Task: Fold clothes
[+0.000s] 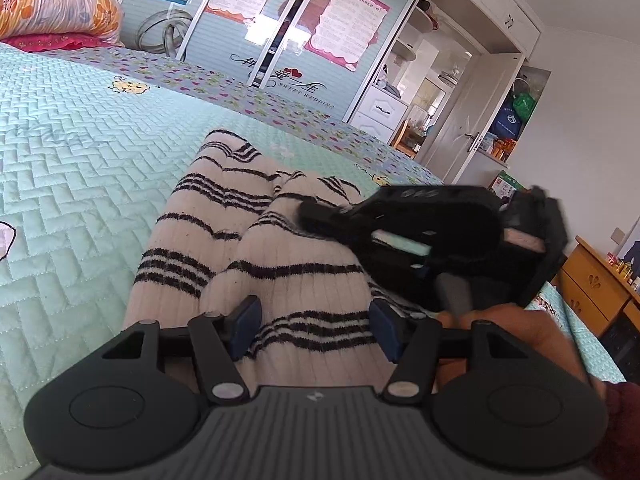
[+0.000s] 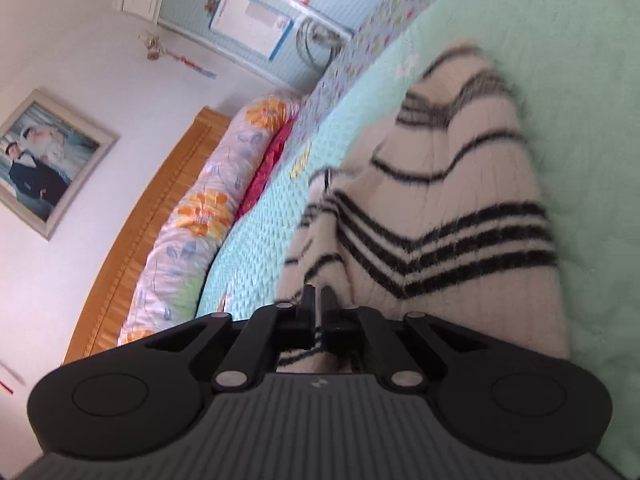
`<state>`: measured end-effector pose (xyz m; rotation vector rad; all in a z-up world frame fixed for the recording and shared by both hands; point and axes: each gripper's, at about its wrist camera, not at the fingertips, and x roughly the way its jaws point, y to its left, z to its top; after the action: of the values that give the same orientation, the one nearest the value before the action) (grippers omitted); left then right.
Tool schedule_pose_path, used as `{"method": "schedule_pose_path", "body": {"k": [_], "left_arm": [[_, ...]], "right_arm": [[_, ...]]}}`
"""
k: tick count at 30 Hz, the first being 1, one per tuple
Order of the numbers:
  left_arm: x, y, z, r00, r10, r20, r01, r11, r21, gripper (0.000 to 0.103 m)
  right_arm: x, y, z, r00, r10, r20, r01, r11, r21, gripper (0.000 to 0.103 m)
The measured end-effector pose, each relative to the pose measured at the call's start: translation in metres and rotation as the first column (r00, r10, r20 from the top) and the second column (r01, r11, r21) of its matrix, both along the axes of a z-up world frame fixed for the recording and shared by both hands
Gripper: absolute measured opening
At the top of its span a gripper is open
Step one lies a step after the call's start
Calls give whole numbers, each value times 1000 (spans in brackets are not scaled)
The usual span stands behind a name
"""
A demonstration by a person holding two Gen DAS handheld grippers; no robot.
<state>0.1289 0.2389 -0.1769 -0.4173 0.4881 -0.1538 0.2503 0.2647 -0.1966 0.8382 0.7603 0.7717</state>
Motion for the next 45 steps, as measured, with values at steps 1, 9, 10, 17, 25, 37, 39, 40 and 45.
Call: {"method": "schedule_pose_path", "body": {"k": [1,9,10,17,25,37,39,40,45], "left_arm": [[0,0,0,1000,0,0,0,1000,1,62],[1,1,-1,1000,2,2,-2,1000,-9,62],[1,1,-1,1000,3,3,-3,1000,-8,62],[1,1,-1,1000,4,0,-4,1000,-10,62],[1,1,-2,1000,6,2,-6,1000,-15,62],[2,0,-2,1000,12,-7,-12,1000,4,62],[2,0,-2,1000,12,-7,-12,1000,7,62],[3,0,-3,1000,13,-8,-13,1000,9,62],[3,-2,-3,1000,17,-11,-17,1000,23,62]], "right_arm": [[-5,-4,4,1000,-9,16,9,1000,30,17],[8,5,-18,999,-3,-39,2,1000,-19,0],[11,5,-18,999,-4,-40,4,1000,-18,0],[2,-3,-9,999,-47,-6,46,999,-10,3],[-44,-12,5,1000,20,-3,-19,997,68,30],[-75,-35,12,998,-63,6,62,993,97,12],[-95,-49,15,997,-76,-6,76,985,153,13],[-101,-51,11,996,-80,-33,84,986,146,13],[-119,-46,-25,990,-78,-117,84,995,48,0]]}}
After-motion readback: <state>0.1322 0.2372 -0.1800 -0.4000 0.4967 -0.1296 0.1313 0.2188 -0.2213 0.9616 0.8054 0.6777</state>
